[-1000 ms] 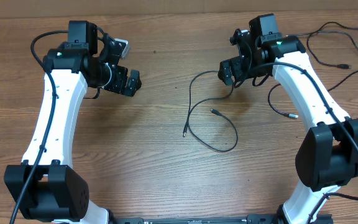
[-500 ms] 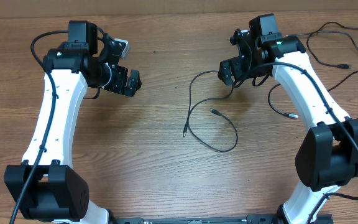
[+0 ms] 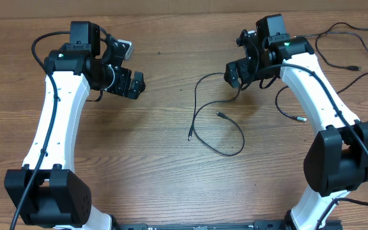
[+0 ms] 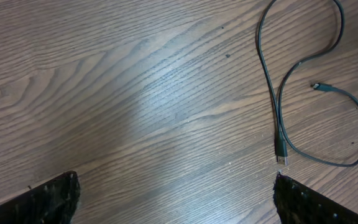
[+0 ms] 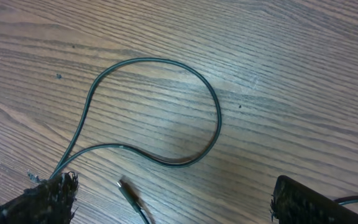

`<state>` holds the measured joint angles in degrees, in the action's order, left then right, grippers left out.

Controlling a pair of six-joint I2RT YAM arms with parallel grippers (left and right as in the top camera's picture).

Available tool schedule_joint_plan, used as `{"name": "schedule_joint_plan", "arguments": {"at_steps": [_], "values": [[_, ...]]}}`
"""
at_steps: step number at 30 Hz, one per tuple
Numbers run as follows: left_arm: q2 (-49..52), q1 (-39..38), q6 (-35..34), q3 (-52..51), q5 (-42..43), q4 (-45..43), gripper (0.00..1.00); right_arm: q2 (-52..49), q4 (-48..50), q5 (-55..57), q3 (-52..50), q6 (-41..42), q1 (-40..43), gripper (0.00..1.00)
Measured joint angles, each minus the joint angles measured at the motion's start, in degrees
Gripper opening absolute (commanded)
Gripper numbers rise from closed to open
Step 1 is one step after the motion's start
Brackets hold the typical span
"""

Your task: Untangle cables

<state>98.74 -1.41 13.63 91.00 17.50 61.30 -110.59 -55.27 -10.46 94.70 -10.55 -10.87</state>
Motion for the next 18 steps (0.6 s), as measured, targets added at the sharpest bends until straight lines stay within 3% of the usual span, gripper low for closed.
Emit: {"name": "schedule_joint_plan", "arguments": {"at_steps": [18], "values": [[0.0, 0.0, 0.0, 0.0, 0.0, 0.0, 1.00, 0.0, -2.6, -2.1, -0.4, 0.0, 0.0, 1.00]]}}
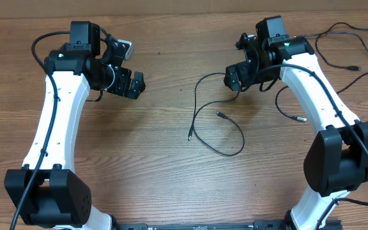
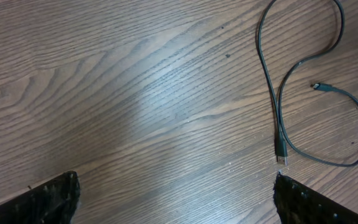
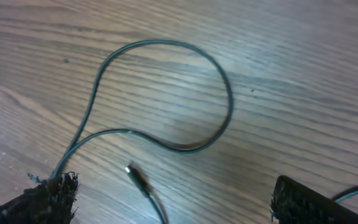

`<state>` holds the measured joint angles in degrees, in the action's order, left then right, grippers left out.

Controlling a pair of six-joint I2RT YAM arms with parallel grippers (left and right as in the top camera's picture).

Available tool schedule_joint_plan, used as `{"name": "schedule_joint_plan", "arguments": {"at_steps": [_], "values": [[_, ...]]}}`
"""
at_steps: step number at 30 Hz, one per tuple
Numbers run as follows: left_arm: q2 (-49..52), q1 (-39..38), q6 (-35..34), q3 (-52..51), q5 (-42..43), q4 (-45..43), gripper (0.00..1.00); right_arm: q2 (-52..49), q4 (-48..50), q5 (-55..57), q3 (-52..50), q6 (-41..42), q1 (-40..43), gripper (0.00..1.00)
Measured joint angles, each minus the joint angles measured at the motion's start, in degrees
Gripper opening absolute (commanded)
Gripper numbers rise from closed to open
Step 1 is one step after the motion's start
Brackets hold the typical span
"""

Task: Untangle cables
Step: 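Lower the right gripper onto the center cable and close on a strand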

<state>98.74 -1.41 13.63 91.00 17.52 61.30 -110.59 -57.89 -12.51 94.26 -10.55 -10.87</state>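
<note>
A thin dark cable [image 1: 195, 105] lies looped on the wooden table between the arms, one plug [image 1: 190, 136] pointing toward the front and another plug [image 1: 220, 115] inside the curl. My left gripper [image 1: 133, 83] hovers open to its left; in the left wrist view the cable [image 2: 272, 81] and its plug [image 2: 281, 157] lie just ahead of the right fingertip [image 2: 319, 202]. My right gripper [image 1: 234, 75] hangs open over the cable's far end. In the right wrist view the loop [image 3: 166, 93] lies ahead, a blurred plug [image 3: 138, 177] sits between the fingers, and the cable passes by the left fingertip [image 3: 48, 199].
More dark cables lie at the right: a long one [image 1: 350, 41] near the far right edge, and a shorter one [image 1: 280, 105] under the right arm ending in a plug [image 1: 301, 118]. Bare wood table [image 1: 158, 166] spreads in front.
My right gripper has shifted slightly: the loop and plug sit a little farther right in its wrist view, now blurred. The left arm and the cable on the table have not changed.
</note>
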Motion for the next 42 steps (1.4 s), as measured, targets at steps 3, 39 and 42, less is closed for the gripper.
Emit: {"name": "schedule_joint_plan", "arguments": {"at_steps": [3, 39, 42], "values": [[0.0, 0.0, 0.0, 0.0, 0.0, 0.0, 1.00, 0.0, 0.2, -0.9, -1.1, 0.0, -0.1, 1.00], [0.0, 0.0, 0.0, 0.0, 0.0, 0.0, 1.00, -0.6, -1.8, 4.7, -8.5, 0.4, -9.2, 1.00], [0.0, 0.0, 0.0, 0.0, 0.0, 0.0, 1.00, -0.6, -2.1, 4.8, -8.5, 0.3, -9.3, 1.00]]}}
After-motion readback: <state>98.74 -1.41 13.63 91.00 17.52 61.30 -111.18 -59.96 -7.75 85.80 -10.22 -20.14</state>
